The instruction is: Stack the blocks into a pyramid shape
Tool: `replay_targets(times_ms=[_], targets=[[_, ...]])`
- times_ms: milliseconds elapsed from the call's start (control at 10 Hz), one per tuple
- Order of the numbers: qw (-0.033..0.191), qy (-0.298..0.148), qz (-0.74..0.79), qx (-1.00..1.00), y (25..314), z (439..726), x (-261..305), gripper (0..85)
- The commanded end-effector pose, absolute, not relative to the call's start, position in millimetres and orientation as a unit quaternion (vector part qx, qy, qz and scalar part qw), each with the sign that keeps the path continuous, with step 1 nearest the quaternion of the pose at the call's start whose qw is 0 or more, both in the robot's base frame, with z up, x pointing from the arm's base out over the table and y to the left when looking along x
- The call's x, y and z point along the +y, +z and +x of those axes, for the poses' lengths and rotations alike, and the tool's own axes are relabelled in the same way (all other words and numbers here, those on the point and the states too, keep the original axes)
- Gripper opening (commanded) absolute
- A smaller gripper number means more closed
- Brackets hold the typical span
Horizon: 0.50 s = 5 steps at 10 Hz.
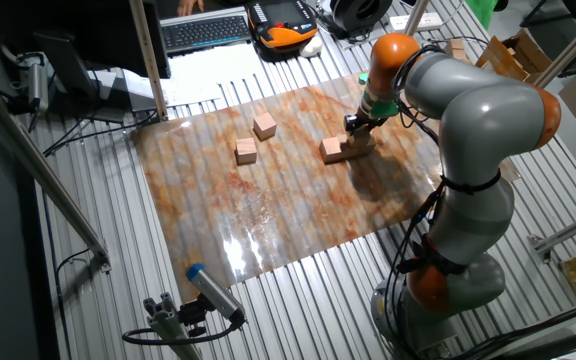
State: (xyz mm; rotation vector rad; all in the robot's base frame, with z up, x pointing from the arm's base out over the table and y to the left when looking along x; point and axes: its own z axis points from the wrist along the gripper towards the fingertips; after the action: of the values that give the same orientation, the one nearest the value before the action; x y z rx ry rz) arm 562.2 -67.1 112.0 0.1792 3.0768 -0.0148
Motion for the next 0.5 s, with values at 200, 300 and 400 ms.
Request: replay_targets(times_ms=[200, 300, 400], targets=[[0.031, -0.009, 0.056, 0.998, 112.6, 562.6, -67.5, 51.0], [0.032, -0.011, 0.054, 0.998, 113.3, 563.1, -68.5, 51.0], [0.033, -0.009, 0.047, 0.998, 115.4, 564.5, -71.3, 51.0]])
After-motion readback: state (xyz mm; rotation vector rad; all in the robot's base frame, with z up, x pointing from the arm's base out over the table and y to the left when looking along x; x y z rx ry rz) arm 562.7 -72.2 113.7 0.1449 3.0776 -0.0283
